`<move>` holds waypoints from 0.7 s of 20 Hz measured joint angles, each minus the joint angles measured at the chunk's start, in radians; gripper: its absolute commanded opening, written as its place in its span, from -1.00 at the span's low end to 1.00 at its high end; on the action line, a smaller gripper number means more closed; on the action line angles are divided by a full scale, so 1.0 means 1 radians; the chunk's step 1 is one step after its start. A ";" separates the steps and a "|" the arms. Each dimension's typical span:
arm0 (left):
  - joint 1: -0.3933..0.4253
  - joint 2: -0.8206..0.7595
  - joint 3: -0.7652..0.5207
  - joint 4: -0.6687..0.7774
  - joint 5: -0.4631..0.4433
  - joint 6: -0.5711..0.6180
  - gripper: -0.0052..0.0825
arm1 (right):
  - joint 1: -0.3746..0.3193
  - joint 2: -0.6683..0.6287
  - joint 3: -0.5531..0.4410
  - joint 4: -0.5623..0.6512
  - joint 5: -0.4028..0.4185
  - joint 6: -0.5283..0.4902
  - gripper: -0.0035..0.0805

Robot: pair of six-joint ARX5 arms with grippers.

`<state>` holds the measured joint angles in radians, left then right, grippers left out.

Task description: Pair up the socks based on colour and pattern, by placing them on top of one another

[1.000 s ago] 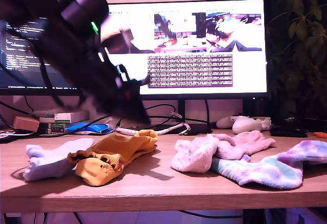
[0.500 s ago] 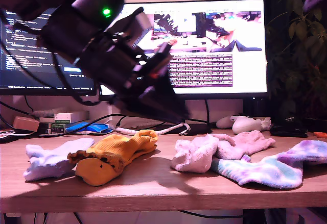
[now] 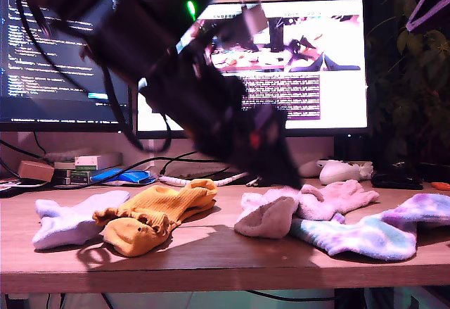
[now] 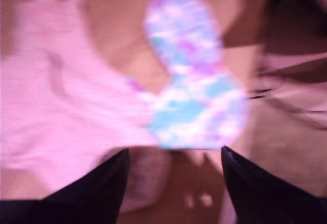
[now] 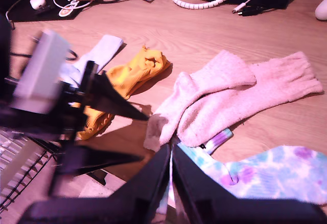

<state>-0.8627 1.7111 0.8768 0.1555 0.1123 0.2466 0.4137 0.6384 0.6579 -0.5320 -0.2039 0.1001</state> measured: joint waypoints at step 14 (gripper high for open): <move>0.003 0.063 0.000 0.040 -0.010 0.017 -0.92 | 0.000 0.000 0.000 0.008 -0.003 0.000 -0.94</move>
<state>-0.8597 1.7737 0.8768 0.1951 0.1028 0.2634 0.4137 0.6388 0.6579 -0.5240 -0.2070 0.1001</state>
